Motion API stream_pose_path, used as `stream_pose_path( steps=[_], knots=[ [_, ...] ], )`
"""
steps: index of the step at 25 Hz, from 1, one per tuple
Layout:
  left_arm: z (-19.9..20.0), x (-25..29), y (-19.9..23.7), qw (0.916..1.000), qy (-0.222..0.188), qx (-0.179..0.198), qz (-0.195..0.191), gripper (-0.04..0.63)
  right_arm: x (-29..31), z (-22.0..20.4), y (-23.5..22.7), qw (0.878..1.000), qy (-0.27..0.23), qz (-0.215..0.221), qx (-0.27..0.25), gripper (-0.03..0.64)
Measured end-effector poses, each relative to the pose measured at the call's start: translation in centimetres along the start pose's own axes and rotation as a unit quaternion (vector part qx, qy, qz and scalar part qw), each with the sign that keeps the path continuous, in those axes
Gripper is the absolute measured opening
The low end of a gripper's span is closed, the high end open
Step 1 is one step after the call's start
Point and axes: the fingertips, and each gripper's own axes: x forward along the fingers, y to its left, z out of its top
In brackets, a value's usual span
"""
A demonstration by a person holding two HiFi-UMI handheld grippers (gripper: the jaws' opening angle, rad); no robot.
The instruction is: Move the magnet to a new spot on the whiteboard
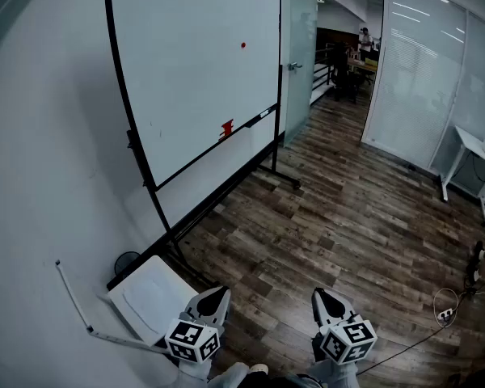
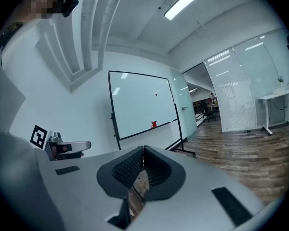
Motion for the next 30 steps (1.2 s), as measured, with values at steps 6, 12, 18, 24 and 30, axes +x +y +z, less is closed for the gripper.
stream_pose_path(
  steps=[6, 12, 18, 24, 30],
  knots=[
    [0.0, -0.2, 0.2, 1.0000, -0.001, -0.001, -0.004, 0.011, 0.1, -0.2, 0.7, 1.000, 0.000, 0.004, 0.000, 0.026],
    [0.0, -0.5, 0.2, 0.9999, 0.000, -0.006, -0.014, 0.011, 0.5, -0.5, 1.4, 1.000, 0.001, -0.001, 0.003, 0.028],
    [0.0, -0.7, 0.2, 0.9999, 0.003, -0.013, -0.010, 0.011, 0.4, -0.5, 1.2, 1.000, 0.015, -0.005, 0.012, 0.027],
    [-0.5, -0.2, 1.2, 0.9998, 0.005, -0.019, -0.003, 0.011, 2.0, -0.1, 1.1, 1.000, 0.011, 0.003, 0.007, 0.028],
    [-0.2, 2.4, 2.5, 0.9994, 0.000, -0.029, 0.016, 0.012, 5.0, -0.3, -0.5, 0.999, 0.026, 0.020, 0.015, 0.026]
  ],
)
